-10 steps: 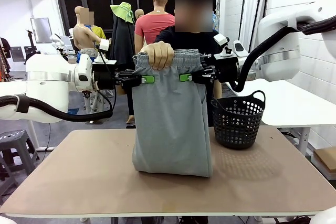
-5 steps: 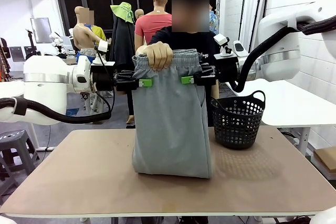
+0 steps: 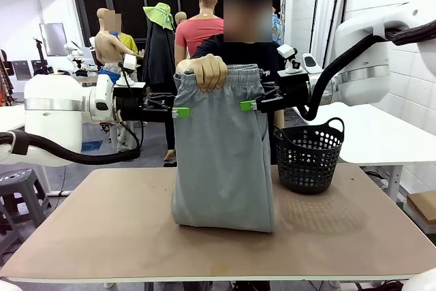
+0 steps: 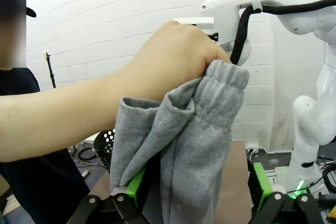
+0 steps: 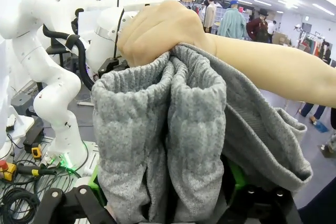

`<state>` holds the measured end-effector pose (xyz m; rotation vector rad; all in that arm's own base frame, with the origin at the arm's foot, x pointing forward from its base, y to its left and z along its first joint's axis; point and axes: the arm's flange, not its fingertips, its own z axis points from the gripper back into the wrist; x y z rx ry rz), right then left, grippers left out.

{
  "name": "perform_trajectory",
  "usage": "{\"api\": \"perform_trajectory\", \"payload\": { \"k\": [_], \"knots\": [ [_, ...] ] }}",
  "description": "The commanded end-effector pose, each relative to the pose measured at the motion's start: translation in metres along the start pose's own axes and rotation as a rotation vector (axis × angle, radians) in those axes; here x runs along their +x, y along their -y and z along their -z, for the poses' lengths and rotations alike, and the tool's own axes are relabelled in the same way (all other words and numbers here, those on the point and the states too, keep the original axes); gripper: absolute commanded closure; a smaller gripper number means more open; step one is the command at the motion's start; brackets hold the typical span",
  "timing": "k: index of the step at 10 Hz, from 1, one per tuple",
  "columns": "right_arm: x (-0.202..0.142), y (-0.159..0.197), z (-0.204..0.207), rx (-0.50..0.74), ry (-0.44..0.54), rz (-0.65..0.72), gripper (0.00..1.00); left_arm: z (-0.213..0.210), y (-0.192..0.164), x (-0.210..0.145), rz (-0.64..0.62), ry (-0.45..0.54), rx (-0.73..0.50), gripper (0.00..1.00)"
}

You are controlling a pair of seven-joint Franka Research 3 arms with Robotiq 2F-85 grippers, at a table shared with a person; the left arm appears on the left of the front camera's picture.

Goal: Fold the training pants.
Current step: Release the ends of the Training pants and then grab the overlapped ends.

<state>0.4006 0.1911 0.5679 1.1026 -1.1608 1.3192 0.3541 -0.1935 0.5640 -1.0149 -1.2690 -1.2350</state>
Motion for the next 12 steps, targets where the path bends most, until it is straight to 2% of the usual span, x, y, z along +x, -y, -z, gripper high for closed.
{"api": "perform_trajectory", "payload": {
  "k": [1, 6, 12],
  "knots": [
    [0.001, 0.002, 0.0, -0.002, 0.011, 0.028, 0.0, -0.005, 0.005, 0.0, -0.025, 0.012, 0.035, 0.0],
    [0.004, -0.008, -0.013, -0.05, -0.005, -0.015, 0.0, -0.015, 0.011, -0.001, -0.014, 0.032, 0.098, 0.0],
    [-0.006, -0.03, -0.051, -0.206, -0.017, -0.004, 0.0, -0.026, 0.015, -0.002, -0.015, 0.036, 0.16, 0.0]
  ]
}}
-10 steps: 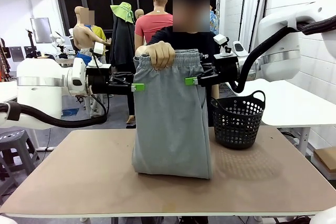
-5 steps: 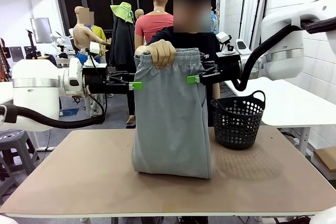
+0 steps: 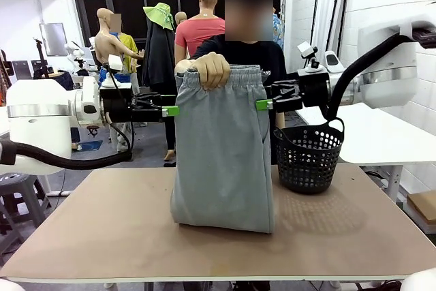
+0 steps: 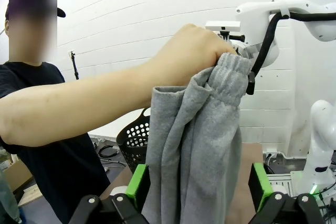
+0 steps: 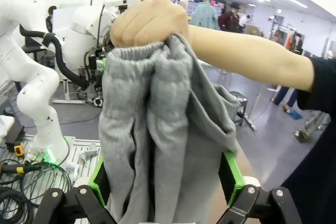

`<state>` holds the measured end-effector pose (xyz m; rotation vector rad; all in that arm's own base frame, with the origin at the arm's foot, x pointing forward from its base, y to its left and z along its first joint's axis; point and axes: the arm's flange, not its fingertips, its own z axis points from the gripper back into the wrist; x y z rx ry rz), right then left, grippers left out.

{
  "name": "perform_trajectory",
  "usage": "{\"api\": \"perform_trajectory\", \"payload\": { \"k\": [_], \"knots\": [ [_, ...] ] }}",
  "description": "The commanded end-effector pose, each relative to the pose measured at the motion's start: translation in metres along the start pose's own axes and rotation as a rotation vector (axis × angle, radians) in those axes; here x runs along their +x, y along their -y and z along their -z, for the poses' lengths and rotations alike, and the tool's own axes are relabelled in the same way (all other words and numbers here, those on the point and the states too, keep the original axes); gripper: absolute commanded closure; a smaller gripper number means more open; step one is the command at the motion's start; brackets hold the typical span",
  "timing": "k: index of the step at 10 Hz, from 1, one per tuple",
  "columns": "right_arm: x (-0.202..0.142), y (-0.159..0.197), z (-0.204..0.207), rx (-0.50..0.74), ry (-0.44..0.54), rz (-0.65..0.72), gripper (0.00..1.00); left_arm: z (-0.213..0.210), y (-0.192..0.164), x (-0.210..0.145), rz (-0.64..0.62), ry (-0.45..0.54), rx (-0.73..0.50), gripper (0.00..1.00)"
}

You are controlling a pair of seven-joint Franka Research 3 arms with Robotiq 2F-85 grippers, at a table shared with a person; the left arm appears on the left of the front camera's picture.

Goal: Fold the training pants.
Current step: Release the ends of the Training pants and then grab the overlapped ends.

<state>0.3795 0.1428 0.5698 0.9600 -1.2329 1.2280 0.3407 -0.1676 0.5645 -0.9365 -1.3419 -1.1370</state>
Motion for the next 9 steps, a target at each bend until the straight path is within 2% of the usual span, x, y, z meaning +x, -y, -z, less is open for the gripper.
{"api": "perform_trajectory", "payload": {
  "k": [1, 2, 7, 9],
  "knots": [
    [-0.005, -0.006, -0.006, -0.071, 0.011, 0.027, 0.0, 0.001, 0.003, -0.002, -0.02, 0.017, 0.043, 0.0],
    [-0.005, -0.007, -0.009, -0.112, -0.001, 0.015, 0.0, 0.001, 0.002, -0.002, -0.018, 0.017, 0.04, 0.0],
    [-0.008, -0.008, -0.014, -0.137, 0.026, 0.042, 0.0, 0.016, -0.01, -0.006, -0.033, -0.002, -0.01, 0.0],
    [-0.009, -0.003, -0.008, -0.083, 0.036, 0.065, 0.0, 0.022, -0.017, -0.006, -0.025, -0.011, -0.033, 0.0]
  ]
}}
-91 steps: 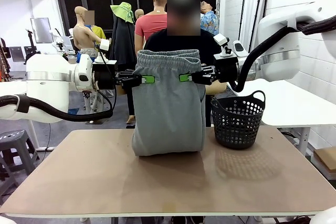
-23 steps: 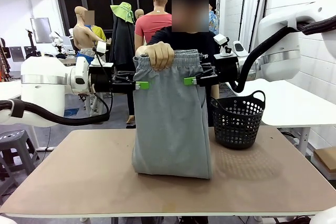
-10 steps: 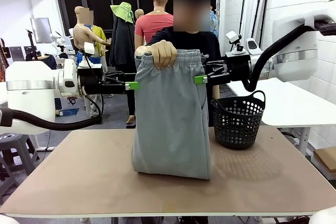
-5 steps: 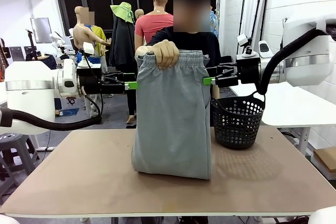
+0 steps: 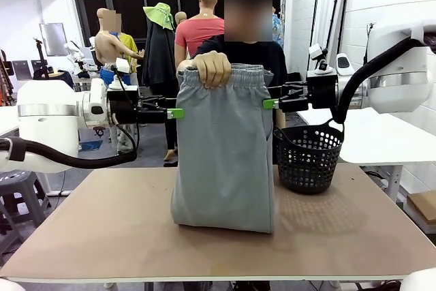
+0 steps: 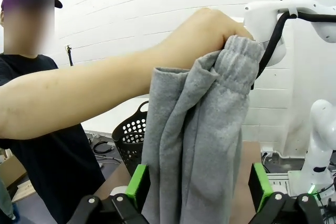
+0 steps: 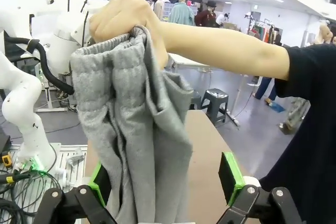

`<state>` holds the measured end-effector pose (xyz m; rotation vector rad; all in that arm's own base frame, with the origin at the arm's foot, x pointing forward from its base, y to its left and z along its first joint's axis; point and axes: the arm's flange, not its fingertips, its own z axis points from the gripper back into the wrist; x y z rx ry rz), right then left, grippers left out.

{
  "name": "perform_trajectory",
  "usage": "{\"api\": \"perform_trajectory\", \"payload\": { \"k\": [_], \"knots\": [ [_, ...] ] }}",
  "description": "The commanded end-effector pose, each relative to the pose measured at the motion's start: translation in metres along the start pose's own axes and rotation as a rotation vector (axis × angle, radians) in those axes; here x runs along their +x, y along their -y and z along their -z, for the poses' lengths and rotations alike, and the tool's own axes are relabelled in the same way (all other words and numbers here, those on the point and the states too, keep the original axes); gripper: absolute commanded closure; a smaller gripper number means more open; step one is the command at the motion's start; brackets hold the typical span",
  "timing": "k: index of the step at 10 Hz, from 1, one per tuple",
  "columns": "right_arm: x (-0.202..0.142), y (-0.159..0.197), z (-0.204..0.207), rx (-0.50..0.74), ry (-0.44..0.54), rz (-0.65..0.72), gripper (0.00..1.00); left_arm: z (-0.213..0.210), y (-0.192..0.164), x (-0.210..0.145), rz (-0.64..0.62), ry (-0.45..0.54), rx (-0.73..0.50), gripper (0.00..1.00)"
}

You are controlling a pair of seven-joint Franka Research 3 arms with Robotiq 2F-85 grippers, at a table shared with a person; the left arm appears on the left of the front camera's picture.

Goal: Fold the training pants.
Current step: Release the ends of the Training pants and then grab the overlapped ends.

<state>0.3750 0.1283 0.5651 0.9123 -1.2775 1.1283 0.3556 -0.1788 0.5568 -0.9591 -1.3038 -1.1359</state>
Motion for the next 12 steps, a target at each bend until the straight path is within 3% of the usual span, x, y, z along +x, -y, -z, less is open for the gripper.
{"api": "perform_trajectory", "payload": {
  "k": [1, 12],
  "knots": [
    [-0.003, 0.0, 0.007, 0.041, 0.024, 0.057, 0.0, 0.009, -0.008, 0.003, 0.003, 0.002, -0.018, 0.0],
    [-0.002, -0.003, 0.014, 0.242, 0.009, 0.138, 0.0, 0.005, -0.025, 0.009, 0.068, -0.023, 0.014, 0.0]
  ]
}}
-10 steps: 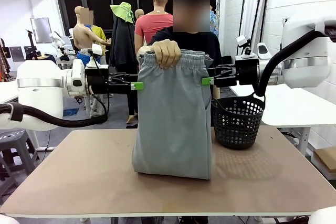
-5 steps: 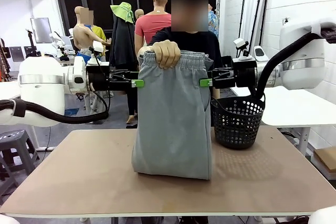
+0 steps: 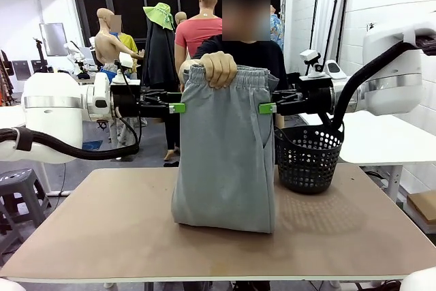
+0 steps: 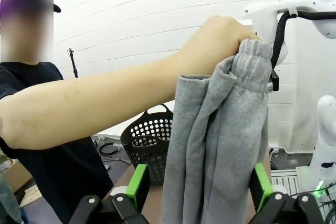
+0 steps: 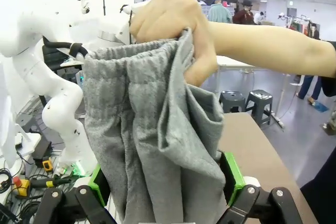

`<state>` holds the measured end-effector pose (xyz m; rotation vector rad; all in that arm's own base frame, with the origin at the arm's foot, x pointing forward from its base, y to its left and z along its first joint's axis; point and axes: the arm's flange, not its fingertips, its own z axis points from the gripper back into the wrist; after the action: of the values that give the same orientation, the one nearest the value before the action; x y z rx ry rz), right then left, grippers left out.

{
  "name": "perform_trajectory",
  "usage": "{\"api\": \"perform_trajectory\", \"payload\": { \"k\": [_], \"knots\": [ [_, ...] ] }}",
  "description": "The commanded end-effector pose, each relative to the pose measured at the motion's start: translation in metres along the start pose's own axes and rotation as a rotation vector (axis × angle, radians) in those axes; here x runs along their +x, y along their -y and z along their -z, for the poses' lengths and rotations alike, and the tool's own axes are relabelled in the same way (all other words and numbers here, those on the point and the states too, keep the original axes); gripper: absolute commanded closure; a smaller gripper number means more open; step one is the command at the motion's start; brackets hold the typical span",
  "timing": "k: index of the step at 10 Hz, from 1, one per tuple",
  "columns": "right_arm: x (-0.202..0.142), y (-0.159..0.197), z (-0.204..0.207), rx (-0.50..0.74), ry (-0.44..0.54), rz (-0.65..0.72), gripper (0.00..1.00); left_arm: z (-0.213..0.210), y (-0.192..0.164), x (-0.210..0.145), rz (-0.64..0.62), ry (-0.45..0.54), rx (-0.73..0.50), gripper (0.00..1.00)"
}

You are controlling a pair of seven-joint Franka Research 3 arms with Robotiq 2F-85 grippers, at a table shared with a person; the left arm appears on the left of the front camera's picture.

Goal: Fold the training pants.
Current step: Release the ends of the Training pants and then grab the overlapped ends.

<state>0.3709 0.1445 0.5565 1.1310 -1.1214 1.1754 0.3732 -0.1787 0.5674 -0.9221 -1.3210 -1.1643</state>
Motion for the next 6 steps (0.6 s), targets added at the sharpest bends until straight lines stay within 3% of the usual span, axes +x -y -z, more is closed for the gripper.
{"api": "perform_trajectory", "payload": {
  "k": [1, 6],
  "knots": [
    [0.006, 0.003, 0.0, 0.085, -0.003, 0.037, 0.0, 0.005, -0.009, 0.001, 0.033, -0.013, -0.007, 0.0],
    [0.003, -0.009, 0.011, 0.1, -0.023, 0.025, 0.0, 0.013, -0.006, 0.002, 0.025, -0.003, -0.062, 0.0]
  ]
}}
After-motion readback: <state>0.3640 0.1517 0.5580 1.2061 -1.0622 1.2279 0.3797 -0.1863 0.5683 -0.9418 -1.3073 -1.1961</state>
